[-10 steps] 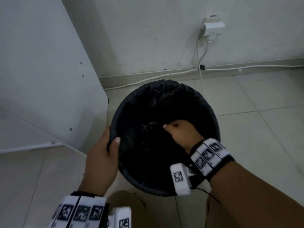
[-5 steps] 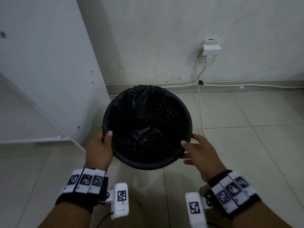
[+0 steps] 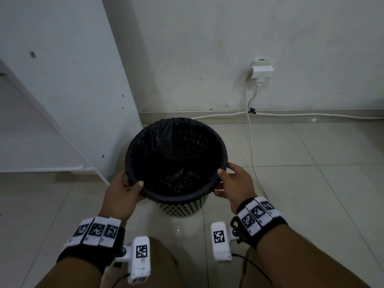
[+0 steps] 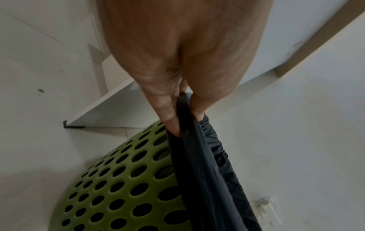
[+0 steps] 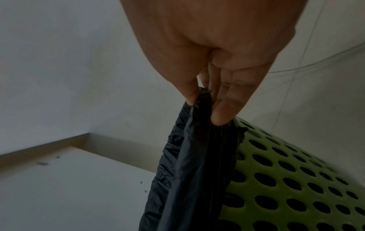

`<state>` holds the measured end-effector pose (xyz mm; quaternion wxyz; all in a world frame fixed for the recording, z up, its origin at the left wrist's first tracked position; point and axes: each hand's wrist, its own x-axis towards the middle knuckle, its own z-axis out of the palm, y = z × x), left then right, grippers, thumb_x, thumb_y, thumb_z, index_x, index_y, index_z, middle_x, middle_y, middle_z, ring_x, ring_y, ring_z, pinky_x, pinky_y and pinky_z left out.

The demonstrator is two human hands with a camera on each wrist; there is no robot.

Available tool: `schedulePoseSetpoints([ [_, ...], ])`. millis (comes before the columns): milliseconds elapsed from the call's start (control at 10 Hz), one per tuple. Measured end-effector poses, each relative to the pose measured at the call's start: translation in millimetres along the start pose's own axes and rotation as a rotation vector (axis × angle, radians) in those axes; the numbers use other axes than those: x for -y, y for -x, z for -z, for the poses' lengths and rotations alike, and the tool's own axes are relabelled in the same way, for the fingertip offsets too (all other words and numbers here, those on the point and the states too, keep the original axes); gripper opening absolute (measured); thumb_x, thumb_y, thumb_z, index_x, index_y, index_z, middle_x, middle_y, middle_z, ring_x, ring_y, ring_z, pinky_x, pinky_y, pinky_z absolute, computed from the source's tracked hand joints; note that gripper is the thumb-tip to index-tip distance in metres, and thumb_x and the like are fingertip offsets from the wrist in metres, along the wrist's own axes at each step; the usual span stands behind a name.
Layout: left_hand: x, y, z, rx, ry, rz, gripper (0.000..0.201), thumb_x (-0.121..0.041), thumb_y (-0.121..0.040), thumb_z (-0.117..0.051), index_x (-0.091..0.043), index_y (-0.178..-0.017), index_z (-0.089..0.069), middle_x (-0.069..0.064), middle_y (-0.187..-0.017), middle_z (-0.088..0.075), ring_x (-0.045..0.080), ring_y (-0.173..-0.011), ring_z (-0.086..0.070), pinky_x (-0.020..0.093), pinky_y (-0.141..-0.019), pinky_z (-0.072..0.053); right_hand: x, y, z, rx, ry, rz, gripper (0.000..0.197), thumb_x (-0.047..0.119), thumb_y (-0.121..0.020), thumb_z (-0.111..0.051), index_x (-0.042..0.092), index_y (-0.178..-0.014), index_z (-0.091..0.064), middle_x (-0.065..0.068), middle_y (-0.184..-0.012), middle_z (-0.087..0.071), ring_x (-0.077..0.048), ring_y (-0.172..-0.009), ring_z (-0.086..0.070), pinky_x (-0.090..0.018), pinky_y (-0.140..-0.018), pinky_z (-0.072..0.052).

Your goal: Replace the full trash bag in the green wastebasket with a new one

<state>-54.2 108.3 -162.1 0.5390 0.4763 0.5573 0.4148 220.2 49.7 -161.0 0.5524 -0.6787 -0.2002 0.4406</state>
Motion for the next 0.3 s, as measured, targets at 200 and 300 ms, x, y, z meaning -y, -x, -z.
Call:
schedulePoseSetpoints([
  [200,-1,-2,-1,-0.012,-0.170,-0.072,0.030,-0.003,-0.098,-0.057,-0.013,-0.126,-0.061,0.006,-0.105,-0.073,0.017,-0.090,-0.072,0.019,-0.061,-0.058,-5,2,-2,-0.033,-0.012,0.020,0.035,0.018,-0.095,-0.062,0.019,-0.130,-0.058,-0.012,-0.090,-0.075,-0.031,-0.074,-0.074,-0.035,-0.056,-0.059],
  [300,-7,-1,8,-0.032,-0.348,0.017,0.043,-0.032,-0.097,-0.061,-0.014,-0.135,-0.054,0.012,-0.114,-0.069,0.026,-0.094,-0.070,0.035,-0.069,-0.061,-2,6,0,-0.096,0.117,-0.043,0.051,0.037,-0.090,-0.066,0.012,-0.132,-0.052,-0.009,-0.093,-0.071,-0.030,-0.078,-0.072,-0.045,-0.068,-0.062],
])
